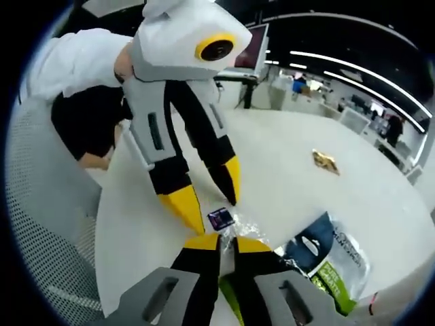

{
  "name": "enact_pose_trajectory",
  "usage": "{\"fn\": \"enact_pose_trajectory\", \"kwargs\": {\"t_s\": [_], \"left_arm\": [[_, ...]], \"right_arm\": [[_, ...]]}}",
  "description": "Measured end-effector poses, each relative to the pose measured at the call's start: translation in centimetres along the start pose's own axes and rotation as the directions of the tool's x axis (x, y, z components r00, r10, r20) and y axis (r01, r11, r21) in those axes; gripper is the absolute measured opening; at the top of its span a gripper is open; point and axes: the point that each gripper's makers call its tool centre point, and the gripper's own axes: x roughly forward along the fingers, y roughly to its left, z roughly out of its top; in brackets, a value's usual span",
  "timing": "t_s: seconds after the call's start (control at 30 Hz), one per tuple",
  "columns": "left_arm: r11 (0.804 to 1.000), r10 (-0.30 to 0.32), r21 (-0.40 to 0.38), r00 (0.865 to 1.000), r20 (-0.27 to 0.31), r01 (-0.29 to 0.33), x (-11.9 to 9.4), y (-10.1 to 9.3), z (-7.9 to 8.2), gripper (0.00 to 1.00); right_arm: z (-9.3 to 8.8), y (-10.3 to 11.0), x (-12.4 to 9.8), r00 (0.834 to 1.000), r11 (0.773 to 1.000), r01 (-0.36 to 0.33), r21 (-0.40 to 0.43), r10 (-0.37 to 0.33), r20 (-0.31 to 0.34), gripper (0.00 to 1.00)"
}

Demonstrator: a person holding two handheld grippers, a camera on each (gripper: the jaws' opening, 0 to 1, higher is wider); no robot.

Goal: Arrange the skincare products in the storage area until every visible bottle or jar stands upright without overlapping.

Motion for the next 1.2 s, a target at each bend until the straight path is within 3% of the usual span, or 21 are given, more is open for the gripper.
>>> {"fn": "enact_pose_trajectory", "kwargs": {"t_s": [0.13, 0.47, 0.73, 0.97, 1.2], "left_arm": [[0.998, 0.009, 0.061, 1.000, -0.016, -0.008, 0.2, 0.2, -0.3, 0.28], [0.998, 0.015, 0.064, 1.000, -0.011, -0.014, 0.0, 0.6, -0.2, 0.27], [1.000, 0.022, 0.003, 0.999, 0.037, -0.022, -0.4, 0.3, 0.0, 0.32], [0.998, 0.063, -0.037, 0.994, 0.094, -0.059, -1.3, 0.7, 1.1, 0.36], [0.989, 0.121, -0.101, 0.982, 0.143, -0.107, -2.4, 1.1, 1.9, 0.42]], "right_arm": [[0.0, 0.1, 0.0, 1.000, 1.000, -0.005, 0.008, 0.005, 0.004, 0.03], [0.1, 0.0, 0.0, 1.000, 1.000, 0.003, 0.009, -0.003, 0.008, 0.06], [0.0, -0.6, -0.4, 1.000, 1.000, 0.013, 0.005, -0.013, 0.000, 0.16], [-0.1, -1.8, -1.5, 0.998, 0.996, 0.058, -0.066, -0.059, -0.017, 0.21], [1.9, -2.9, -3.1, 0.993, 0.994, 0.105, -0.036, -0.103, 0.053, 0.25]]}}
